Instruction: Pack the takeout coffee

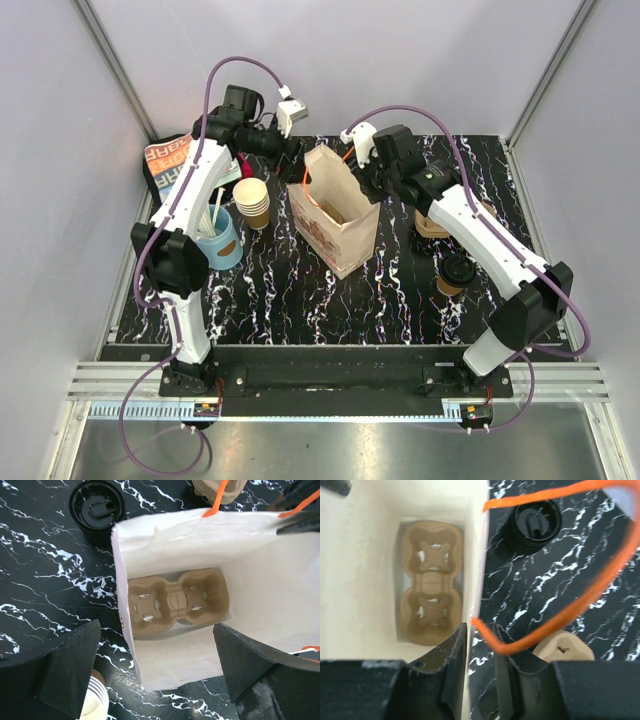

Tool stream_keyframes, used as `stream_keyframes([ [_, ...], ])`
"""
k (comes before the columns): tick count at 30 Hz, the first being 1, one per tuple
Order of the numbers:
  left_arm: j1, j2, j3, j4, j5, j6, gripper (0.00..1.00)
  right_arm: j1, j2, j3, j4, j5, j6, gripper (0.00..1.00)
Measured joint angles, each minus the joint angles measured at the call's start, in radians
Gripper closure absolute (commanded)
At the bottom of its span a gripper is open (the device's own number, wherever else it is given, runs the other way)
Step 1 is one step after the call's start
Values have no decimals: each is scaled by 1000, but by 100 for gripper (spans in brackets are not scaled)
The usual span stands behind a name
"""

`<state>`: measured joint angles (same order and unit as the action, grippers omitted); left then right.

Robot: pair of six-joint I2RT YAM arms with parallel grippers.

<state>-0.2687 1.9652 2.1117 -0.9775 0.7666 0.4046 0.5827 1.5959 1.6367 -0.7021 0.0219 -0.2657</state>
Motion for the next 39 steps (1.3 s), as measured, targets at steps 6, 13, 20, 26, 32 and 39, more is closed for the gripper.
stream_keyframes([
  [6, -5, -4, -41, -29, 17, 15, 1, 0, 42, 66, 18, 58, -27, 66],
  [13, -29, -56, -97, -91, 21, 31, 1, -3, 135, 173, 46, 103, -50, 66],
  [20, -85, -102, -102, -145, 25, 34, 1, -5, 232, 259, 50, 117, -56, 66],
  [26, -142, -113, -102, -176, 25, 33, 1, -8, 288, 344, 43, 114, -56, 65],
  [32, -158, -113, -97, -188, 18, 13, 1, -8, 306, 417, 16, 80, -56, 63],
  [39, -147, -137, -84, -170, -90, -50, 1, -8, 346, 507, -11, 32, -56, 57],
])
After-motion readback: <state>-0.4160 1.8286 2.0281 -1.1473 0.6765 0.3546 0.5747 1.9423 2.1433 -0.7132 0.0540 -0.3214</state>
